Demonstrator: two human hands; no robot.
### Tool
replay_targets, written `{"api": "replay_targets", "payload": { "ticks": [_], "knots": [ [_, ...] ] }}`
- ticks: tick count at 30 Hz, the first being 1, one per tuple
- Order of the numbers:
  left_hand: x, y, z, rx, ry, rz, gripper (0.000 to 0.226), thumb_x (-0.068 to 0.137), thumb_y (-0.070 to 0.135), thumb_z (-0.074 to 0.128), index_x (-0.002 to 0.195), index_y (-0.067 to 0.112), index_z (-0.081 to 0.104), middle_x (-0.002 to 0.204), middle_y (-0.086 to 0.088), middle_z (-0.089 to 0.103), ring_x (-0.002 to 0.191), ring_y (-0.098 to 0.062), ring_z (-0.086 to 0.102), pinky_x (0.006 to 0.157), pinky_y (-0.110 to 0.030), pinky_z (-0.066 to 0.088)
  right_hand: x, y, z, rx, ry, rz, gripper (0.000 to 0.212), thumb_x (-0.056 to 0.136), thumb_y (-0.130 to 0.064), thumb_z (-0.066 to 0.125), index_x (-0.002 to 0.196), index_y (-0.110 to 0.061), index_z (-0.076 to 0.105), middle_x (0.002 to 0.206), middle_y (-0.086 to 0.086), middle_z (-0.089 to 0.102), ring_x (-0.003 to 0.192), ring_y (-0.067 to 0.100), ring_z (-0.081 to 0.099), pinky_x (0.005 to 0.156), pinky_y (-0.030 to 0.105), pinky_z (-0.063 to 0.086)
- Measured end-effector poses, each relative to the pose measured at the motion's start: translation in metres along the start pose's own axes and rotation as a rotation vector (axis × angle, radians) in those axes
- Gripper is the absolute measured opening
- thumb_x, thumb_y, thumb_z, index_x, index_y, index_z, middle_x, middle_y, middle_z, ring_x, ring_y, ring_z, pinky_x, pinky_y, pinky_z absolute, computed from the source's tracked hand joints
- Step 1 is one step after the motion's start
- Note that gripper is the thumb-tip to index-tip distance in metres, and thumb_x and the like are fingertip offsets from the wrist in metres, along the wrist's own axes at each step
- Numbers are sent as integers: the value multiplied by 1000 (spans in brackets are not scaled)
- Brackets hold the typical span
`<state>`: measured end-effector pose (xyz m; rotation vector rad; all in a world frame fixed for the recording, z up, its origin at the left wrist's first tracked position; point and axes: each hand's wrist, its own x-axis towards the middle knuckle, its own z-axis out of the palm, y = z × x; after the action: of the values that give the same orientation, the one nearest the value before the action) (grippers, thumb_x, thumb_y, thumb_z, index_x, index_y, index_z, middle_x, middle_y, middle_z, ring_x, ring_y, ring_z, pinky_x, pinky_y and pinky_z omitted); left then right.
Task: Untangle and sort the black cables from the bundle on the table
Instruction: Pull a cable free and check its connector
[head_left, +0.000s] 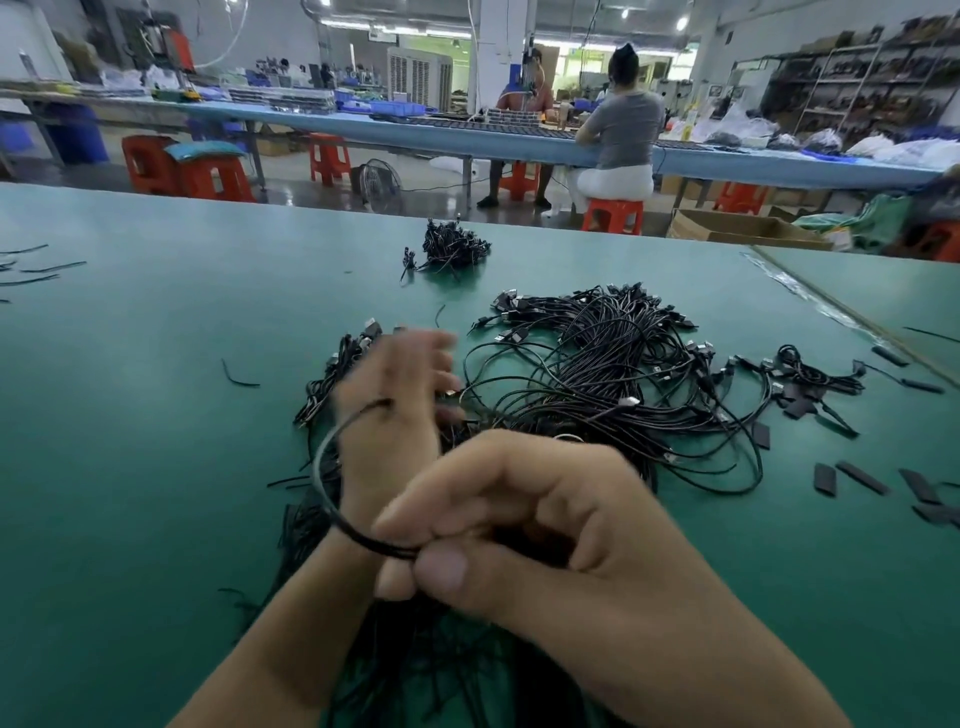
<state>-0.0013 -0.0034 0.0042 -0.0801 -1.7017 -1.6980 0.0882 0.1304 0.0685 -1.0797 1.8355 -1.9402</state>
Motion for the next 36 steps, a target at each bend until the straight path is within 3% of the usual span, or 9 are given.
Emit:
{"api": "replay_targets", "payload": {
  "ticks": [4, 8, 14, 19, 22, 25, 30, 33, 36],
  "knots": [
    [30, 12, -26, -251, 530, -24, 24, 101, 34, 49, 80, 23, 53, 68, 8, 63, 65, -9, 59, 60, -23, 46, -2, 7, -31, -242, 513, 73, 16, 80, -6, 69, 82, -20, 76, 60, -1, 66, 46, 0, 46, 44, 10, 35],
    [22, 21, -24, -140, 491, 85, 16, 99, 31, 57, 85, 24, 51, 71, 7, 64, 66, -2, 61, 69, -15, 47, -9, 34, -66, -620, 988, 273, 21, 87, -8, 63, 76, -24, 70, 55, -10, 63, 38, 3, 41, 37, 11, 30],
    [7, 11, -20, 149, 150, 37, 46, 97, 33, 64, 57, 23, 42, 43, 15, 39, 42, -3, 33, 45, -12, 28, -27, 60, -82, -1116, 653, 787, 21, 95, -16, 48, 97, -29, 65, 79, -7, 64, 62, 12, 58, 62, 29, 50],
    [-9, 13, -13, 708, -212, 366, 39, 101, 42, 53, 66, 25, 45, 51, 14, 38, 45, -5, 37, 47, -25, 33, -5, 42, -51, -802, 553, 416, 29, 102, -28, 42, 120, -36, 64, 91, -21, 66, 85, -9, 60, 68, 1, 41],
    [-14, 16, -9, 864, -325, 431, 31, 102, 42, 44, 78, 23, 41, 64, 12, 41, 55, -14, 41, 50, -28, 30, 1, 35, -34, -666, 543, 243, 40, 95, -53, 33, 100, -34, 68, 79, -15, 69, 81, -3, 62, 70, 9, 44],
    [-15, 18, -6, 857, -467, 480, 20, 99, 36, 38, 84, 22, 40, 82, 6, 47, 72, -17, 43, 58, -33, 40, 1, 33, -26, -704, 562, 225, 50, 89, -69, 34, 73, -29, 60, 63, -17, 60, 58, 1, 54, 55, 15, 40],
    [-17, 15, -6, 625, -497, 421, 11, 96, 33, 45, 94, 22, 49, 93, 11, 47, 83, -13, 46, 72, -27, 41, 1, 33, -32, -768, 614, 111, 26, 91, -42, 62, 72, -24, 65, 59, -13, 60, 53, 4, 50, 50, 15, 37],
    [-13, 13, -6, 431, -356, 277, 15, 102, 26, 52, 87, 25, 51, 76, 17, 51, 65, -2, 45, 58, -15, 35, -1, 26, -40, -577, 775, -20, 31, 92, -44, 57, 72, -21, 65, 50, 2, 46, 42, 6, 32, 40, 25, 23],
    [-6, 17, -5, 131, -202, 0, 30, 102, 18, 52, 76, 31, 52, 56, 14, 48, 46, -2, 34, 44, -21, 30, -4, 26, -52, -419, 938, -50, 30, 100, -30, 55, 73, -20, 65, 42, -8, 31, 39, 4, 24, 36, 17, 18]
  ]
}}
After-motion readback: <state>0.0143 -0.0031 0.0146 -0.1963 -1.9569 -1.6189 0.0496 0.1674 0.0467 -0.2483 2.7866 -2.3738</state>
